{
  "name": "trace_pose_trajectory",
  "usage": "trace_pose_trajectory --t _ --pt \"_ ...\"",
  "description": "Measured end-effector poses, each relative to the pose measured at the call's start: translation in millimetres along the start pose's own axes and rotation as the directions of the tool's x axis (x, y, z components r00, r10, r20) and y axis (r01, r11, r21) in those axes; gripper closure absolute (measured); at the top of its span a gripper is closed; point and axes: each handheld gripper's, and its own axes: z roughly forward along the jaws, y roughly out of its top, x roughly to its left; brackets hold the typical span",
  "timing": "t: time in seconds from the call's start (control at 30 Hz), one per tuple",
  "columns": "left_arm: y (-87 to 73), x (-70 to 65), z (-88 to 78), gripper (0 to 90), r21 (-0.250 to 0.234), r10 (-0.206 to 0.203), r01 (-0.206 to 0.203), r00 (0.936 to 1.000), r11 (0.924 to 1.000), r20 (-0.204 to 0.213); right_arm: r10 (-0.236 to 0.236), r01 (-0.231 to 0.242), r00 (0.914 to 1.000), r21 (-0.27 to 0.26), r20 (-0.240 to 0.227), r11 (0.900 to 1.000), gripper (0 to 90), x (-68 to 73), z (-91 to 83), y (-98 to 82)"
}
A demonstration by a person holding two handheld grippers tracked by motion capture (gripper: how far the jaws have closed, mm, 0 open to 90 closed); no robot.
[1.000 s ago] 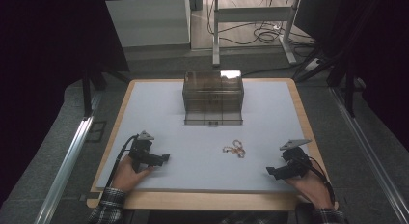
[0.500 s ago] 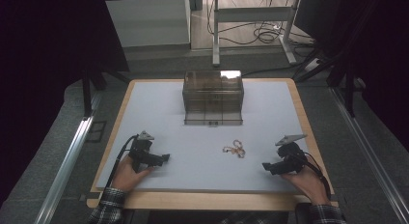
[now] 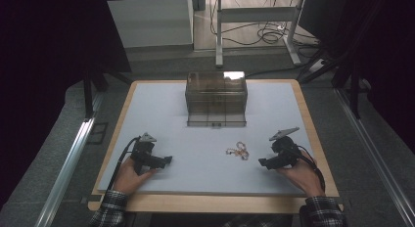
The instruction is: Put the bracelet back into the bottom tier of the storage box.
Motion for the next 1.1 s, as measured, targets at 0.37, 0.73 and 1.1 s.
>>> trace_pose_trajectory --t 0.37,0.73,1.1 --pt "0.0 0.0 0.0 0.0 0.000 0.000 0.000 1.0000 1.0000 0.000 -0.043 0.044 0.9989 0.047 -0.019 0.998 28.4 3.2 10.5 21.2" --pt "0.0 0.0 0.0 0.0 -0.001 0.000 0.000 1.0000 1.0000 0.000 -0.111 0.116 0.9927 0.117 -0.046 0.986 31.0 15.3 24.5 47.2" --pt "-0.1 0.0 0.2 0.0 -0.002 -0.001 0.001 1.0000 1.0000 0.000 -0.149 0.160 0.9859 0.167 -0.076 0.973 30.6 24.4 39.1 70.9"
